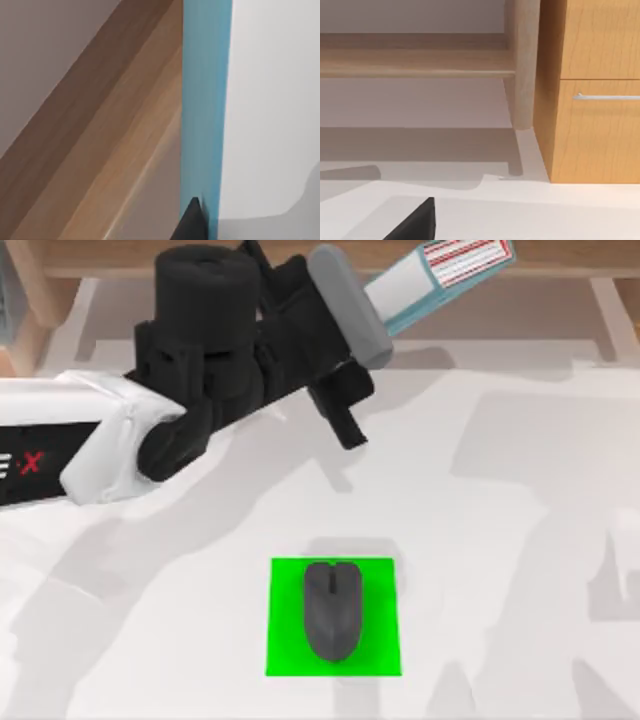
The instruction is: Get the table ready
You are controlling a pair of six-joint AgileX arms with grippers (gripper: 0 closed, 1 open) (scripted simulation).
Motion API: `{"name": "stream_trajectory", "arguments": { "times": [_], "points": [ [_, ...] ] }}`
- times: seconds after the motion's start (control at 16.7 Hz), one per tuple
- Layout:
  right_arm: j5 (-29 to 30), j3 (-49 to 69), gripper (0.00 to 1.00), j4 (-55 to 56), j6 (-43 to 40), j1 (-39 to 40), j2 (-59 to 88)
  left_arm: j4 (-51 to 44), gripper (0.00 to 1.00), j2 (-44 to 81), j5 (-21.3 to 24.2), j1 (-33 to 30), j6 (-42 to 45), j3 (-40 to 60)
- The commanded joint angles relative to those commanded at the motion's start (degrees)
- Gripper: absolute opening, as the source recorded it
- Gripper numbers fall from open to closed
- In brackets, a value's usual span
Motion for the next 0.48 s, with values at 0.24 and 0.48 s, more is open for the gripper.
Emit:
{"name": "stream_trajectory", "arguments": {
  "times": [0.24, 0.48],
  "points": [
    [0.0, 0.0, 1.0, 0.0, 0.0, 0.0, 0.0, -3.28, 0.0, -2.9, 8.82, 14.46, 13.76, -8.34],
    [0.0, 0.0, 1.0, 0.0, 0.0, 0.0, 0.0, -3.79, 0.0, -5.54, 14.31, 32.49, 26.86, -15.89]
  ]
}}
